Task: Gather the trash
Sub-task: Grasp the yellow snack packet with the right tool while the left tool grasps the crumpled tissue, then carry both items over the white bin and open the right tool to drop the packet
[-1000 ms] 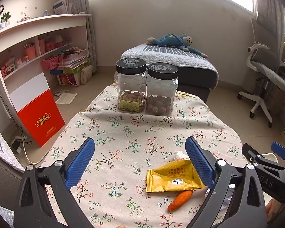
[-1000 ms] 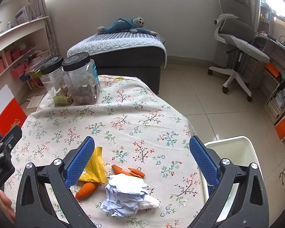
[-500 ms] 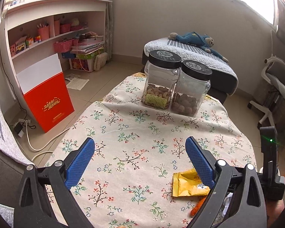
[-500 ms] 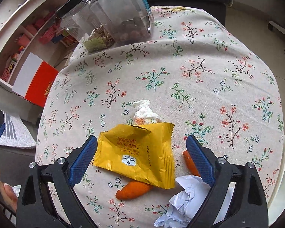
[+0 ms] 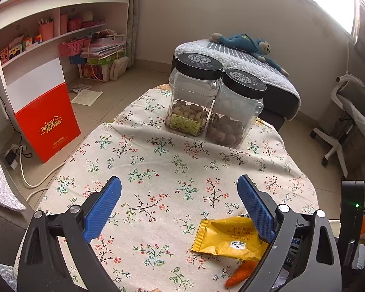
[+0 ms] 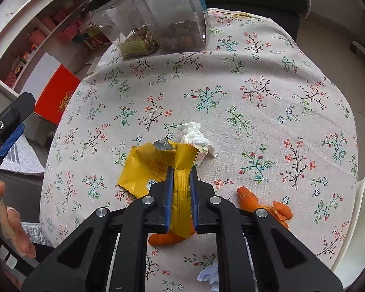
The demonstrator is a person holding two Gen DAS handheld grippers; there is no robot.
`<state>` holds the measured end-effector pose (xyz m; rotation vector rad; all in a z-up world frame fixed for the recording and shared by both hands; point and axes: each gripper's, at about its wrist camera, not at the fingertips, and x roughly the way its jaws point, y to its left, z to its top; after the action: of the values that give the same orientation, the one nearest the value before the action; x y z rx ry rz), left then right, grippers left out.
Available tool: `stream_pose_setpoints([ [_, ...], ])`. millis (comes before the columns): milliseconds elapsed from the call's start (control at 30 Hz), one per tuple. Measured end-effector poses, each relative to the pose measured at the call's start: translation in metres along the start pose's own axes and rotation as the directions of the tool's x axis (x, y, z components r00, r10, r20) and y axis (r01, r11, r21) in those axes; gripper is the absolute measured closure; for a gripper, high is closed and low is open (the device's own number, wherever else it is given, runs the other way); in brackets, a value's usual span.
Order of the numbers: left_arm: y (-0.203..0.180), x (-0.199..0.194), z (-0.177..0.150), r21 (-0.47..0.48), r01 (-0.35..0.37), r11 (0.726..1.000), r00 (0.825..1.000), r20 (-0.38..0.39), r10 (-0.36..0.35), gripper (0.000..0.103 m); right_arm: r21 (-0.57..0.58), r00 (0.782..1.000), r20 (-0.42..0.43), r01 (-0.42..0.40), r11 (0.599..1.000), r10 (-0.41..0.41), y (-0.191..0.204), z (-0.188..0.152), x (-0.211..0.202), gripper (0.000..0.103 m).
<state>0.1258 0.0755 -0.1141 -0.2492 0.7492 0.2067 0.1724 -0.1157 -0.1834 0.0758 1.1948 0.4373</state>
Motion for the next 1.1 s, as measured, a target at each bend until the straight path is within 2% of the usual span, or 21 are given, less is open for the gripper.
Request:
stream_pose_setpoints([
  [167, -0.014, 0.021, 0.001, -0.017, 0.023, 1.0, 0.997, -0.077, -0.025, 0.01, 0.038, 0.993, 0.111, 0.045, 0.998, -0.049, -0.024, 0.006, -0.037, 0.092],
  [333, -0.038, 0.054, -0.015, -0.009, 0.048, 0.999, 0.978, -0.204, -0.049, 0.01, 0.137, 0.957, 0.243, 0.127, 0.982, -0.158, -0.065, 0.013, -0.075, 0.092],
  [500, -0.068, 0.083, -0.036, 0.026, 0.062, 0.998, 0.954, -0.297, -0.051, 0.01, 0.197, 0.926, 0.302, 0.17, 0.966, -0.225, -0.088, 0.014, -0.092, 0.092],
  [700, -0.101, 0.101, -0.058, 0.131, 0.08, 0.988, 0.942, -0.335, -0.032, 0.013, 0.197, 0.918, 0.308, 0.196, 0.961, -0.25, -0.093, 0.013, -0.094, 0.092],
  [767, -0.11, 0.105, -0.063, 0.164, 0.096, 0.982, 0.937, -0.349, -0.033, 0.019, 0.195, 0.919, 0.307, 0.193, 0.962, -0.247, -0.093, 0.013, -0.093, 0.092],
  [867, -0.111, 0.116, -0.07, 0.176, 0.13, 0.976, 0.914, -0.403, -0.049, 0.032, 0.192, 0.919, 0.306, 0.196, 0.962, -0.248, -0.091, 0.014, -0.091, 0.092],
  [900, -0.11, 0.12, -0.073, 0.175, 0.14, 0.975, 0.906, -0.42, -0.054, 0.046, 0.191, 0.919, 0.306, 0.196, 0.962, -0.248, -0.09, 0.014, -0.091, 0.092],
  [967, -0.107, 0.117, -0.071, 0.185, 0.146, 0.972, 0.917, -0.393, -0.063, 0.058, 0.186, 0.92, 0.306, 0.196, 0.963, -0.246, -0.087, 0.015, -0.09, 0.092],
  [1000, -0.103, 0.117, -0.069, 0.165, 0.166, 0.972, 0.915, -0.394, -0.09, 0.072, 0.182, 0.919, 0.308, 0.196, 0.964, -0.245, -0.084, 0.015, -0.09, 0.092],
  [1033, -0.098, 0.115, -0.065, 0.139, 0.172, 0.975, 0.914, -0.393, -0.105, 0.072, 0.177, 0.918, 0.312, 0.195, 0.965, -0.243, -0.082, 0.015, -0.09, 0.092],
  [1100, -0.086, 0.11, -0.055, 0.103, 0.159, 0.982, 0.926, -0.36, -0.113, 0.072, 0.166, 0.916, 0.326, 0.19, 0.968, -0.235, -0.076, 0.015, -0.092, 0.092],
])
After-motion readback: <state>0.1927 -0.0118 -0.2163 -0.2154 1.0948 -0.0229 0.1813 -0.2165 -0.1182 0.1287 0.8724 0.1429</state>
